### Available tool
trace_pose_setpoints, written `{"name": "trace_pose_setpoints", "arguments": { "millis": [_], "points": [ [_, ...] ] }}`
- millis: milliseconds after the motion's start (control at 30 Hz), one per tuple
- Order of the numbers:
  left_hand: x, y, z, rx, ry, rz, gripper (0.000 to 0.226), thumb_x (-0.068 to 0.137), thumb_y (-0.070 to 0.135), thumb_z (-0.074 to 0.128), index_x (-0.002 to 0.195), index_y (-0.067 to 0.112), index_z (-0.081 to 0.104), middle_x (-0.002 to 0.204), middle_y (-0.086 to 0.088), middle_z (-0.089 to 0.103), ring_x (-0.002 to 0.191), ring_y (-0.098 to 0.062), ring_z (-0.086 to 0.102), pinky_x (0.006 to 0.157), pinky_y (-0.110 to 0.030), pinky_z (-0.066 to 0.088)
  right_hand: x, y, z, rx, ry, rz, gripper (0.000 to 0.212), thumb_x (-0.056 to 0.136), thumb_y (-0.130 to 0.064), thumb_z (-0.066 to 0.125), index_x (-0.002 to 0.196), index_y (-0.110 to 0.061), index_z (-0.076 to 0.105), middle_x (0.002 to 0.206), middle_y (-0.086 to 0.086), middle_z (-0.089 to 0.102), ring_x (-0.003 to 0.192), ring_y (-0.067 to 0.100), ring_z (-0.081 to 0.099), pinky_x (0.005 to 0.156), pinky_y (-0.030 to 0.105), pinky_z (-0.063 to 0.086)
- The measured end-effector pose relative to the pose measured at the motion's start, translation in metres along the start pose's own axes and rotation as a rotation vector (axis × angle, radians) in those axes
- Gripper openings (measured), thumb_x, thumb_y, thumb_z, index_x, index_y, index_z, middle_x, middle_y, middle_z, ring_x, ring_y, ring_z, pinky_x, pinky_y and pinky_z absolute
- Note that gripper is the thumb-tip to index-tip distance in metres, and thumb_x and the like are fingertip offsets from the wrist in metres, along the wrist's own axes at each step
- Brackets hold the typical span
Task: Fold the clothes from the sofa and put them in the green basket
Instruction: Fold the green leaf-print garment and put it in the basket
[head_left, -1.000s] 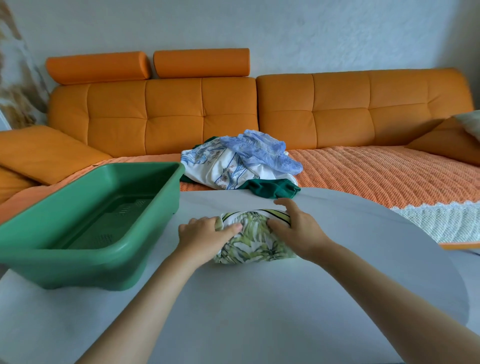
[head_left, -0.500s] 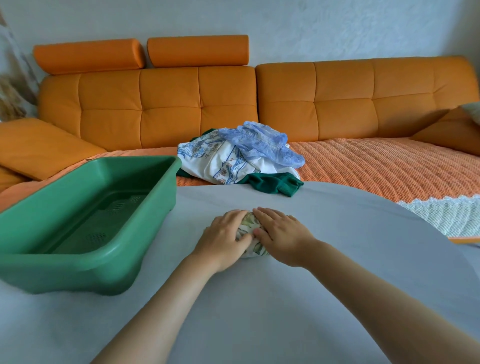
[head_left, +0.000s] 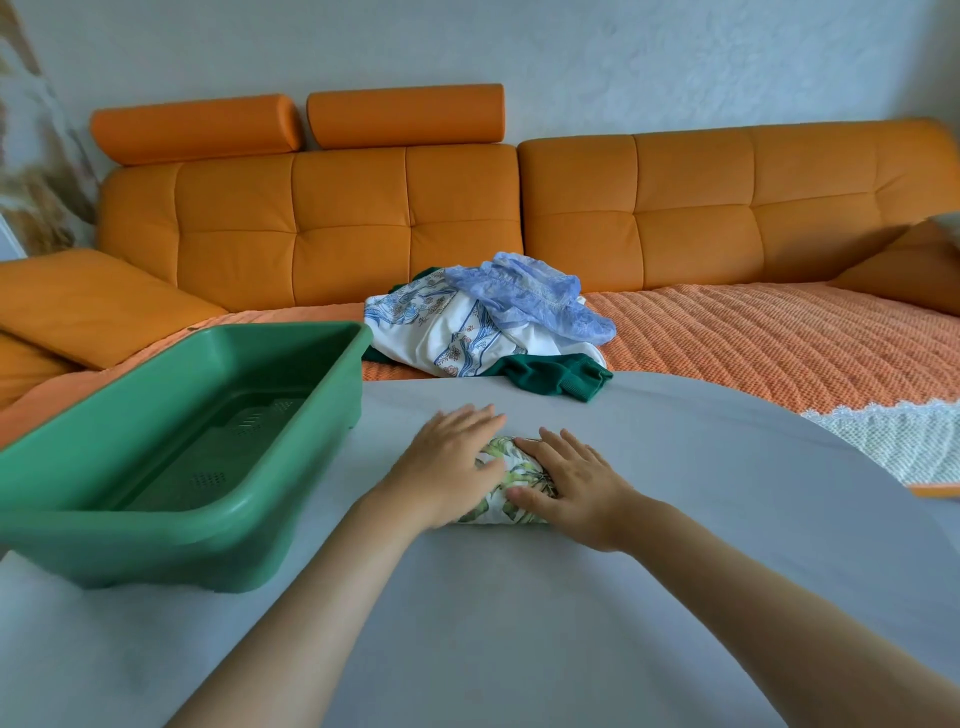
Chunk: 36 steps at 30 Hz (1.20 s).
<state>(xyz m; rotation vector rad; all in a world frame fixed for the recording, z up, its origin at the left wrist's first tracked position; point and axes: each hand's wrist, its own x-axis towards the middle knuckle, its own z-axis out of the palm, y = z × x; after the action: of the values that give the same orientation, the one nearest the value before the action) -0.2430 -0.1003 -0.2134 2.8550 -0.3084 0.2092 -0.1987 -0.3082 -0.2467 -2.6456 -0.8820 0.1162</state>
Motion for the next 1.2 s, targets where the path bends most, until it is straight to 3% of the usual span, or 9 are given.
{"name": "trace_pose_setpoints", "arguments": {
  "millis": [67, 133, 267, 400, 567, 800, 900, 1033, 1200],
  "points": [
    [-0.003, 0.003, 0.007, -0.120, -0.180, -0.032, 0.076, 0.094, 0.055, 0.052, 0.158, 0.033, 0.017, 0.165, 0.015, 0.010, 0.152, -0.008, 0.005, 0.123, -0.036, 0.010, -0.003, -0.003, 0.002, -0.097, 0.025, -0.057, 0.083, 0.089, -0.079, 0.028, 0.158, -0.034, 0.014, 0.167, 0.002, 0.005, 0.153, 0.017, -0.014, 0.124, 0.043, -0.006],
    [-0.006, -0.002, 0.010, -0.232, -0.259, -0.081, 0.084, 0.087, 0.048, 0.062, 0.157, 0.036, 0.016, 0.162, 0.018, 0.009, 0.150, -0.009, 0.007, 0.121, -0.036, 0.016, -0.006, -0.002, 0.001, -0.109, 0.008, -0.081, 0.088, 0.088, -0.079, 0.032, 0.159, -0.031, 0.012, 0.167, 0.000, 0.000, 0.152, 0.013, -0.016, 0.125, 0.039, -0.004],
    [-0.014, -0.013, 0.011, -0.334, -0.306, -0.114, 0.104, 0.064, 0.037, 0.060, 0.156, 0.034, 0.012, 0.157, 0.022, 0.009, 0.145, -0.011, 0.023, 0.117, -0.036, 0.030, -0.011, 0.007, -0.004, -0.059, -0.071, -0.109, 0.095, 0.086, -0.072, 0.050, 0.159, -0.033, 0.003, 0.167, -0.009, -0.007, 0.152, 0.006, -0.010, 0.125, 0.035, 0.009],
    [-0.017, -0.016, 0.015, -0.256, -0.298, -0.101, 0.106, 0.065, 0.021, 0.064, 0.154, 0.039, 0.008, 0.155, 0.025, 0.008, 0.141, -0.015, 0.033, 0.111, -0.035, 0.040, -0.011, 0.004, -0.010, -0.116, -0.085, -0.118, 0.102, 0.075, -0.054, 0.058, 0.159, -0.032, 0.005, 0.166, -0.004, 0.013, 0.152, 0.015, 0.012, 0.122, 0.034, 0.020],
    [-0.020, -0.008, 0.021, -0.166, -0.121, -0.163, 0.092, 0.078, 0.004, 0.060, 0.147, 0.048, 0.020, 0.153, 0.012, 0.027, 0.125, -0.022, 0.051, 0.097, -0.031, 0.047, -0.008, -0.011, -0.011, -0.125, 0.036, -0.089, 0.089, 0.084, -0.028, 0.063, 0.157, -0.038, 0.014, 0.140, 0.000, 0.052, 0.124, 0.026, 0.053, 0.099, 0.038, 0.048],
    [-0.048, 0.003, -0.013, -0.152, 0.122, -0.045, 0.082, 0.078, -0.012, 0.039, 0.144, 0.037, 0.045, 0.142, 0.006, 0.049, 0.123, -0.022, 0.054, 0.098, -0.037, 0.048, -0.028, -0.034, -0.019, -0.144, 0.315, -0.159, 0.057, 0.089, -0.015, 0.054, 0.143, -0.032, 0.047, 0.113, 0.000, 0.068, 0.097, 0.029, 0.064, 0.076, 0.037, 0.053],
    [-0.057, 0.005, -0.055, -0.101, 0.243, 0.006, 0.088, 0.077, -0.017, 0.039, 0.148, 0.034, 0.042, 0.148, 0.007, 0.045, 0.127, -0.021, 0.052, 0.099, -0.039, 0.047, -0.031, -0.061, -0.042, -0.128, 0.560, -0.264, 0.056, 0.078, -0.007, 0.065, 0.132, -0.022, 0.062, 0.100, 0.002, 0.072, 0.081, 0.033, 0.067, 0.061, 0.038, 0.055],
    [-0.063, -0.010, -0.122, 0.048, 0.365, 0.024, 0.097, 0.079, -0.021, 0.041, 0.157, 0.033, 0.019, 0.158, 0.003, 0.032, 0.132, -0.025, 0.048, 0.096, -0.041, 0.050, -0.014, -0.114, -0.078, -0.174, 0.772, -0.344, 0.056, 0.069, 0.000, 0.073, 0.124, -0.014, 0.068, 0.088, 0.003, 0.072, 0.065, 0.031, 0.066, 0.045, 0.033, 0.049],
    [-0.084, -0.076, -0.175, 0.106, 0.347, -0.099, 0.093, 0.085, -0.017, 0.042, 0.156, 0.035, 0.016, 0.158, 0.002, 0.035, 0.134, -0.022, 0.045, 0.094, -0.025, 0.041, 0.032, -0.189, -0.093, -0.343, 0.706, -0.373, 0.062, 0.075, -0.003, 0.066, 0.134, -0.020, 0.060, 0.093, 0.004, 0.070, 0.069, 0.030, 0.065, 0.047, 0.031, 0.046]
  ]
}}
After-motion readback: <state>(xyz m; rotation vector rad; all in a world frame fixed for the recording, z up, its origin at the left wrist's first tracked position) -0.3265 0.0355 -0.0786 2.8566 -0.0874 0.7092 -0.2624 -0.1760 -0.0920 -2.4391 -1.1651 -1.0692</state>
